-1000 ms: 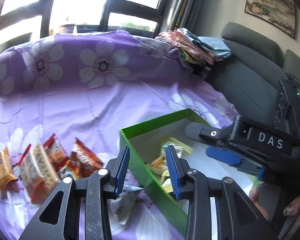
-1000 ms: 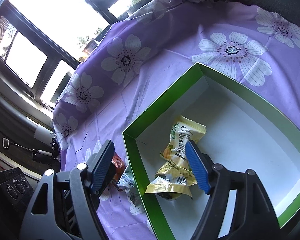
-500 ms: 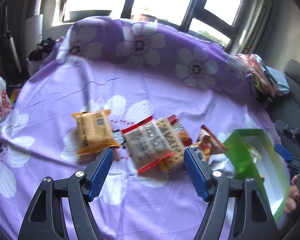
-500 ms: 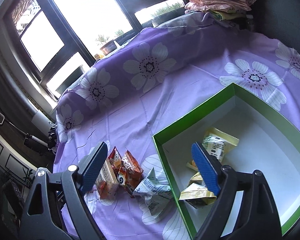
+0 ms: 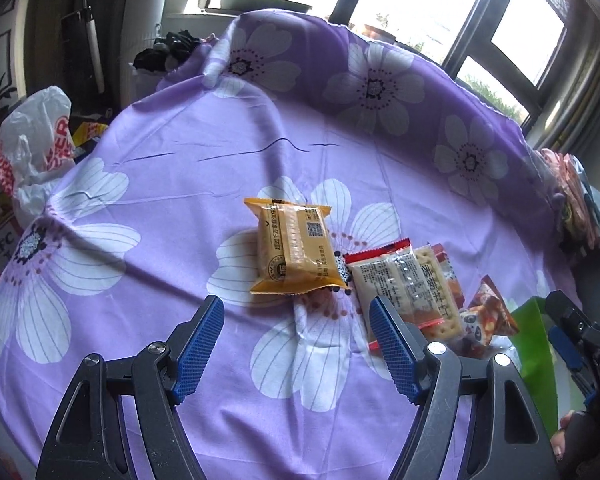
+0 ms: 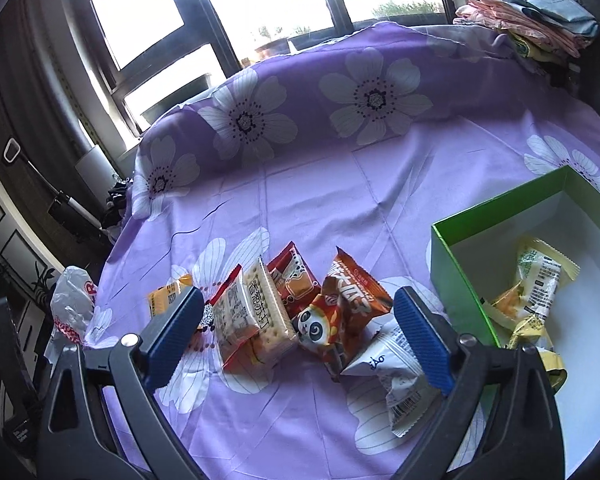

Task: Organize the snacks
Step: 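Move the right gripper back over the snack pile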

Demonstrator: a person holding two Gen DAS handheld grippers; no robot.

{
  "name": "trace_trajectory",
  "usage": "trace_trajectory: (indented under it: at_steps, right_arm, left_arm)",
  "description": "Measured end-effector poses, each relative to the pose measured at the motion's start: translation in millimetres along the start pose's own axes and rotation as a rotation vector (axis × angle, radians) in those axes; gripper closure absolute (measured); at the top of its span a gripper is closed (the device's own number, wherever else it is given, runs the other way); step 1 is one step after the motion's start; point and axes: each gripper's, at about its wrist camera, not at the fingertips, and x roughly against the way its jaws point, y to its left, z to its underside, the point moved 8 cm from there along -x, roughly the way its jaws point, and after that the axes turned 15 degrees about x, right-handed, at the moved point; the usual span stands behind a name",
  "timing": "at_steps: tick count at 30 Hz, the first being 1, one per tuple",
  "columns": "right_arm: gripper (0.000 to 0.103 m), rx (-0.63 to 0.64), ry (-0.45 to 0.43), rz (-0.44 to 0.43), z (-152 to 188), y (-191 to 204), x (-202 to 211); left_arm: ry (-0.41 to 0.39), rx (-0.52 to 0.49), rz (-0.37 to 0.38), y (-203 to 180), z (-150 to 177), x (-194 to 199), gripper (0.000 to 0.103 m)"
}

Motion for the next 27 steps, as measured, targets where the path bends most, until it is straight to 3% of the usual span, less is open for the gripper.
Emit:
trace_trajectory:
  at_steps: [27]
  right_arm:
    - [0.007,0.044,0.022,0.011,7.6,18.9,-13.4]
  left_arm:
    - [0.004,0.002,-0.013,2.5,-0.4,-5.2,0.027]
